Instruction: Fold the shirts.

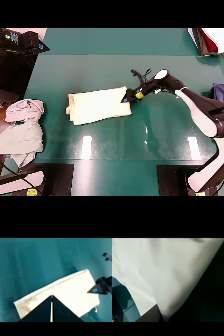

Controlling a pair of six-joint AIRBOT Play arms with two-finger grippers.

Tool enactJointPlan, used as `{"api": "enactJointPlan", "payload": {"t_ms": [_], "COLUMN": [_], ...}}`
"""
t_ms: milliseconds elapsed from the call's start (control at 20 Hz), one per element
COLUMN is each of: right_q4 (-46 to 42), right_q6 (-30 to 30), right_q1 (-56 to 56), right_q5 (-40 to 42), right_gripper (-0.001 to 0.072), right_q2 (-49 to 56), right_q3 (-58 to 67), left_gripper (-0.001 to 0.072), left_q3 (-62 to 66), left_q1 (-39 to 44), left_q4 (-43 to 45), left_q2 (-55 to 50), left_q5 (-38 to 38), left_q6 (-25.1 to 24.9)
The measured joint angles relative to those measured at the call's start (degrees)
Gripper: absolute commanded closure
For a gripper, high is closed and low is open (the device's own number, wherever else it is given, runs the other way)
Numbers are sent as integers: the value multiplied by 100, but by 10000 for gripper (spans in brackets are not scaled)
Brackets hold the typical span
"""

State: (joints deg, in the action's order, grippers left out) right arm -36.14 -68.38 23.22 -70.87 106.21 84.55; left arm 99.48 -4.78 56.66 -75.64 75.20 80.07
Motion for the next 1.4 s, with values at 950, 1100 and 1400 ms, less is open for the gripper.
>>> {"api": "enactJointPlan", "payload": {"t_ms": [950,1100,1400], "right_q4": [-1250,-1211,-1338], "right_q6": [-741,-754,-848], "right_q1": [-5862,-6102,-6271], "right_q5": [1226,1316,789], "right_gripper": [693,693,693], "right_q2": [-2092,-2070,-2135], "right_q3": [9,197,1458], "left_gripper": [684,684,684], "left_q3": [-2,-2,-2], "left_q1": [2164,2208,2232], "left_q4": [-138,-129,-129], "left_q2": [0,0,0], "left_q5": [-901,-968,-1001], "left_q6": [-7,-2,-2]}}
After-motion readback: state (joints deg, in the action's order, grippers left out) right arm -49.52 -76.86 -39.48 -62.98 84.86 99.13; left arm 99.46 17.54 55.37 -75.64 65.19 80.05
